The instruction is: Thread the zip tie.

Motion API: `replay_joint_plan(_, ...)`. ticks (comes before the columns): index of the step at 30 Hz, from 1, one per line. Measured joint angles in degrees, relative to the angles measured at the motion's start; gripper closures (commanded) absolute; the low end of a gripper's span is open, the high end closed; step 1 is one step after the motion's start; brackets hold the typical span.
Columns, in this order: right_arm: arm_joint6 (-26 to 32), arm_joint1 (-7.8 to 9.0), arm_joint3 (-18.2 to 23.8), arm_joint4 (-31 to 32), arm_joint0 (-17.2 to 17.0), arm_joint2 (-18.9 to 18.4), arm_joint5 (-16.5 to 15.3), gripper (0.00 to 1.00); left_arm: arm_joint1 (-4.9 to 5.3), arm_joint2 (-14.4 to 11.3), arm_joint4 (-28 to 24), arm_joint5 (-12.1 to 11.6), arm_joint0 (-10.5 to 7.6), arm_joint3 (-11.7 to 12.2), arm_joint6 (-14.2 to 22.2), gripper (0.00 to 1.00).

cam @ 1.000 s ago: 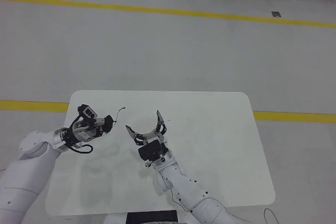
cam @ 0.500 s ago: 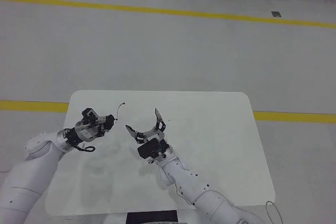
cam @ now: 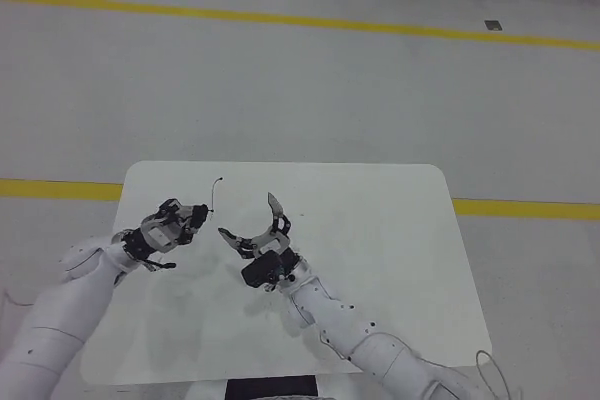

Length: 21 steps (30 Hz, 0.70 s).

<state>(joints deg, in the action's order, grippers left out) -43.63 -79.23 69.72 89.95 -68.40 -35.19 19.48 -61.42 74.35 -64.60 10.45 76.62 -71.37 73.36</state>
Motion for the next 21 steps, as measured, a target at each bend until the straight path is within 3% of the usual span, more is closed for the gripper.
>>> replay_joint_plan(7,1.1,0.09,1.2,0.0,-0.2,0.2,-0.7,0.0,-0.31,-1.1,-0.6,-0.7,0.45,-1.4,-3.0,1.0)
replay_joint_plan(14,1.4,0.25,1.5,0.0,0.1,1.4,0.0,0.0,-0.75,-2.4,-2.0,-2.3,0.08,-1.1,-4.2,1.0)
replay_joint_plan(18,1.4,0.29,1.4,0.0,0.2,1.6,0.0,0.51,-0.79,-2.5,-2.2,-2.4,0.03,-1.0,-4.3,1.0)
replay_joint_plan(21,1.4,0.28,1.4,0.0,0.3,1.7,0.0,0.57,-0.79,-2.5,-2.2,-2.4,0.04,-1.0,-4.2,1.0)
